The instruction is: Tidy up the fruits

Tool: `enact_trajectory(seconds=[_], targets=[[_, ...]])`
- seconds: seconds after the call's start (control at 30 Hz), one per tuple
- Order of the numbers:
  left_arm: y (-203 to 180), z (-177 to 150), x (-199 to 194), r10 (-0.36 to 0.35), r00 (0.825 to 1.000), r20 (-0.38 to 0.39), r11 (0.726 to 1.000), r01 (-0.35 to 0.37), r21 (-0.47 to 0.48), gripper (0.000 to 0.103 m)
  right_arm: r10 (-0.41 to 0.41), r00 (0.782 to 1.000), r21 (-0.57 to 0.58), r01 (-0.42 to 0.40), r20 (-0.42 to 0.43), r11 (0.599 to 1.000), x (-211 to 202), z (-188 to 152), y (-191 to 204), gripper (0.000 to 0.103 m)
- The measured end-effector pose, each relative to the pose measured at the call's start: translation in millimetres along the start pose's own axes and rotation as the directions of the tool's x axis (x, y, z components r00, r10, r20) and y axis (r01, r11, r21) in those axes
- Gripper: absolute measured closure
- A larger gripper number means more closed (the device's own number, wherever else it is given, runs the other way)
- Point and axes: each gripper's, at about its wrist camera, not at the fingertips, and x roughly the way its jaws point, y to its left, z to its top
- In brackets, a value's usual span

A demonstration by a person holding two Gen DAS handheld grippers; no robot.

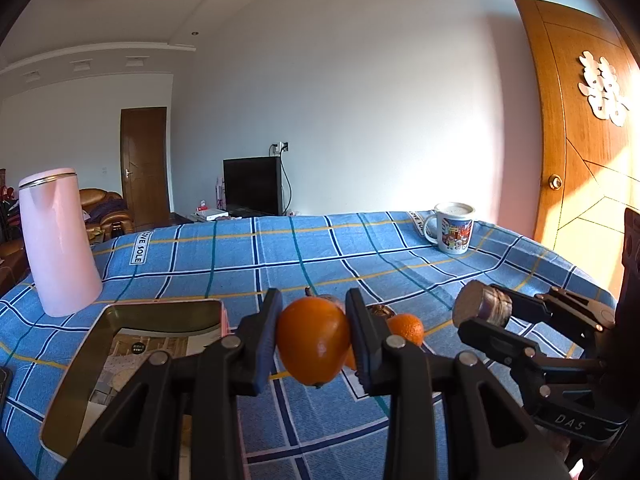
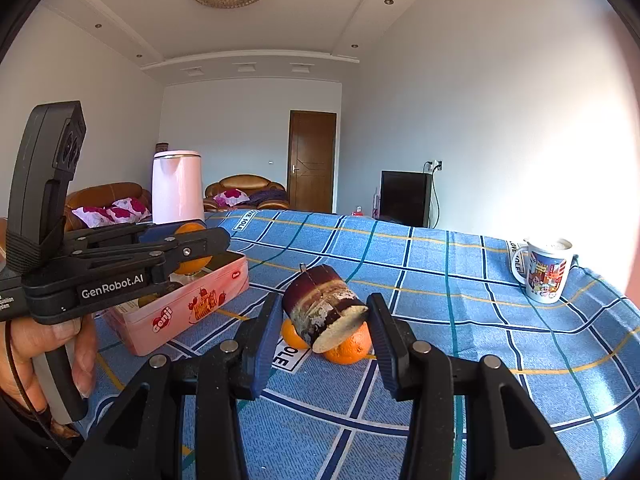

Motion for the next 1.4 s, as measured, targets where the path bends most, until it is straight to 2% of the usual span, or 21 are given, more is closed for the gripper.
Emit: enact_trajectory(seconds=[0.4, 0.57, 0.77, 1.0, 1.2, 1.4], targets=[[30.4, 1.6, -8.9, 0.029, 1.0, -0.004, 0.998, -0.03, -0.047, 0.068, 0.048, 0.999, -0.054, -0.049, -0.006, 0.997, 12.7, 35.3, 25.4, 0.058], [56.2, 4.3, -13.3, 0.068, 0.998, -0.015, 0.995, -0.069, -0.078, 0.068, 0.1, 0.995, -0.034, -0.101, -0.022, 0.994, 30.3, 49.6, 37.6, 0.058], [100.9, 3.7, -11.1, 0.136, 0.989, -0.056, 0.979, -0.143, -0.146, 0.068, 0.148, 0.988, -0.066, -0.151, -0.045, 0.986, 55.8, 64.2, 61.1, 0.058], [138.3, -2.5, -10.4, 0.183, 0.976, -0.116, 0.961, -0.203, -0.19, 0.068, 0.211, 0.972, -0.054, -0.217, -0.1, 0.975, 88.2, 71.9, 85.2, 0.058], [149.4, -11.6, 1.4, 0.167, 0.968, -0.188, 0.959, -0.203, -0.196, 0.068, 0.241, 0.953, -0.07, -0.257, -0.186, 0.964, 118.5, 67.4, 114.9, 0.058], [149.6, -17.8, -5.1, 0.162, 0.964, -0.211, 0.961, -0.202, -0.188, 0.068, 0.236, 0.935, -0.087, -0.267, -0.267, 0.96, 144.0, 59.2, 134.7, 0.058]])
